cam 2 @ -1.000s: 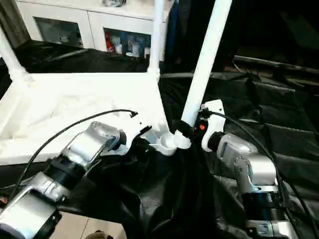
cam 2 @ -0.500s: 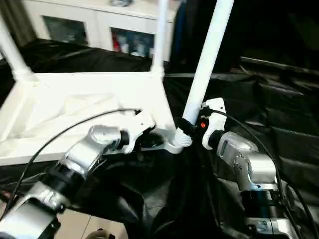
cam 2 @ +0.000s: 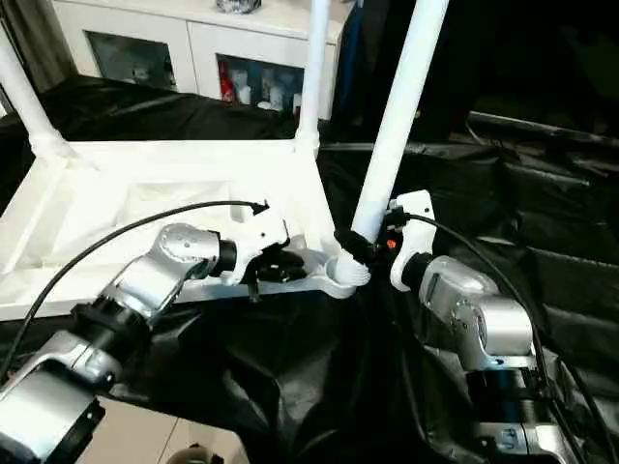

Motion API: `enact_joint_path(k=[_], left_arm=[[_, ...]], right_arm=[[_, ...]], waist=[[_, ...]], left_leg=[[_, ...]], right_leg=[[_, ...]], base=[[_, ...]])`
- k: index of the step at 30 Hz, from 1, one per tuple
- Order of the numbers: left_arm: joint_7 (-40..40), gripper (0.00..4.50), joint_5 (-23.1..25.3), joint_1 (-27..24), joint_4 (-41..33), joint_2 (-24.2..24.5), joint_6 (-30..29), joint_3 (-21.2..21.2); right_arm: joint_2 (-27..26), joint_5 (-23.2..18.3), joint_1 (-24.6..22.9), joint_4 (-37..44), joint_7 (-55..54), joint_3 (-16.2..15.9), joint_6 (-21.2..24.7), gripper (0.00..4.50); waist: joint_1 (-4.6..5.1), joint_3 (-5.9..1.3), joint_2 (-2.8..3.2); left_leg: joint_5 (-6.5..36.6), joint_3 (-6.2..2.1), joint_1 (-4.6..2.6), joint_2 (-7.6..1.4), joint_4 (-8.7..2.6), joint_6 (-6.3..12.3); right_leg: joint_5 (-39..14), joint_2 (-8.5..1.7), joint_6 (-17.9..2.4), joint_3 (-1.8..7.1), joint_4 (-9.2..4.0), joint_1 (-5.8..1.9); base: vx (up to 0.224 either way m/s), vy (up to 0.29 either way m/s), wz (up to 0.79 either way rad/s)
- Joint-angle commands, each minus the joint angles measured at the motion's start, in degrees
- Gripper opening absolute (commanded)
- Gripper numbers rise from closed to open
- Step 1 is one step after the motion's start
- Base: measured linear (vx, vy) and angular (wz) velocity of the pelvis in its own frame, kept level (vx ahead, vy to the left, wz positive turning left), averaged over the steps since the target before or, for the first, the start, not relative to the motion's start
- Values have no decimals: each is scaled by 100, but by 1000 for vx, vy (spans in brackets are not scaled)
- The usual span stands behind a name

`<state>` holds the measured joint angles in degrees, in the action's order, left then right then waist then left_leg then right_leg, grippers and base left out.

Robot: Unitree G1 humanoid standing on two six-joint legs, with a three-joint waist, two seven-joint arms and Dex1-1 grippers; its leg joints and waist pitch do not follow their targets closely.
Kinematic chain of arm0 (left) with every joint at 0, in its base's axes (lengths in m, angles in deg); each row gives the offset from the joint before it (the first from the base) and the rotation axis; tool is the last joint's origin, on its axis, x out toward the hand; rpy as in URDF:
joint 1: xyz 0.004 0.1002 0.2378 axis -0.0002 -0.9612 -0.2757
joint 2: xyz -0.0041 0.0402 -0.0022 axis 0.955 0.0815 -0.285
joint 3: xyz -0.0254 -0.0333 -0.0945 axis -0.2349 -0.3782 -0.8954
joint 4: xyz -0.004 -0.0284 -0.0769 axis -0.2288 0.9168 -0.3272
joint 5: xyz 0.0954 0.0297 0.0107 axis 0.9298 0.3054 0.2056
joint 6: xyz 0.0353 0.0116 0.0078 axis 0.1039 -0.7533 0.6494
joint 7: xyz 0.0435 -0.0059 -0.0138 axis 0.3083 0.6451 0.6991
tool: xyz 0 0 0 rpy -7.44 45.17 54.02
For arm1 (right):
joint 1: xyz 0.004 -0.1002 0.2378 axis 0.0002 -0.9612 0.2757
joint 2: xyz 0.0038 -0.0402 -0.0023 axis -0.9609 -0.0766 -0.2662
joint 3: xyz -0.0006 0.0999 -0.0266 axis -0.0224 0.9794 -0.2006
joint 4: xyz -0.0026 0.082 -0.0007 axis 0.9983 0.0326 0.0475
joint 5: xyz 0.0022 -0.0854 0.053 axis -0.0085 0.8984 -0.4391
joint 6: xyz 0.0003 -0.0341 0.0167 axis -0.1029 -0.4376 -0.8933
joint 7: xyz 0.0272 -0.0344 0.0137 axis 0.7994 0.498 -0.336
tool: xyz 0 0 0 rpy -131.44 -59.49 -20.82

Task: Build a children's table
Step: Rotate table base, then insert table leg to table base

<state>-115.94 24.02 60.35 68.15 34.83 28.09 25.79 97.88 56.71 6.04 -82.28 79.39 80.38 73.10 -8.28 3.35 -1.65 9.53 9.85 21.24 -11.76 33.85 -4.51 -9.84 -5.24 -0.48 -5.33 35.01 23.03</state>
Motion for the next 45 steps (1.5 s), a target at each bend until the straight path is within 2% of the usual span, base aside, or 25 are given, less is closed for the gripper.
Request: enact_joint_path(k=[1, 14, 17, 30, 33, 34, 36, 37, 44, 45], left_arm=[[-155, 100, 2, 176, 221, -82, 112, 44], [-66, 100, 201, 366, 1033, -169, 573, 18], [-132, 100, 225, 397, 1148, -151, 608, 14], [-176, 100, 280, 449, 1455, -133, 735, -69], [-190, 63, 292, 433, 1468, -127, 739, -56], [-194, 63, 310, 414, 1483, -122, 753, -40], [-199, 50, 328, 403, 1517, -123, 779, -31], [-206, 24, 325, 399, 1526, -127, 777, -37], [-390, 1, 245, 327, 1417, -112, 656, -76], [-458, 0, 199, 257, 1271, -115, 584, -83]], right_arm=[[58, 59, -67, 27, -25, -7, 57, 193], [93, 66, -121, 85, -17, 9, 74, 193], [88, 71, -112, 80, -7, -12, 75, 193], [77, 84, -102, 83, 19, -55, 65, 193], [77, 87, -85, 72, 24, -62, 65, 193], [75, 90, -75, 68, 29, -70, 63, 193], [75, 90, -69, 71, 38, -79, 62, 193], [77, 92, -74, 75, 46, -86, 57, 193], [91, 108, -51, 118, 107, -172, 53, 193], [90, 144, 3, 112, 176, -268, 8, 193]], waist=[[-6, -419, 72], [-14, -416, 68], [-15, -417, 82], [-12, -398, 68], [-12, -401, 70], [-7, -398, 46], [-11, -396, 62], [-7, -394, 45], [-8, -397, 62], [-10, -399, 81]], left_leg=[[1474, -40, -80, -130, -433, -182], [1462, -47, -73, -137, -436, -125], [1486, -53, -79, -146, -441, -130], [1579, -54, -78, -148, -455, -127], [1586, -54, -82, -152, -455, -134], [1576, -50, -76, -149, -456, -127], [1589, -51, -85, -150, -458, -122], [1603, -48, -82, -150, -458, -123], [1571, -54, -79, -153, -464, -123], [1571, -54, -83, -155, -462, -130]], right_leg=[[-1271, -363, -942, 284, -450, -305], [-1439, -377, -904, 284, -462, -318], [-1447, -385, -933, 284, -460, -314], [-1692, -395, -884, 284, -490, -301], [-1654, -399, -897, 290, -489, -297], [-1643, -393, -895, 289, -489, -300], [-1676, -396, -897, 289, -492, -294], [-1699, -397, -890, 290, -496, -295], [-1653, -397, -893, 292, -487, -297], [-1606, -402, -920, 294, -478, -297]], base=[[0, 0, 0], [0, 0, 0], [0, 0, 0], [0, 0, 0], [0, 0, 0], [0, 0, 0], [0, 0, 0], [0, 0, 0], [0, 0, 0], [0, 0, 0]])
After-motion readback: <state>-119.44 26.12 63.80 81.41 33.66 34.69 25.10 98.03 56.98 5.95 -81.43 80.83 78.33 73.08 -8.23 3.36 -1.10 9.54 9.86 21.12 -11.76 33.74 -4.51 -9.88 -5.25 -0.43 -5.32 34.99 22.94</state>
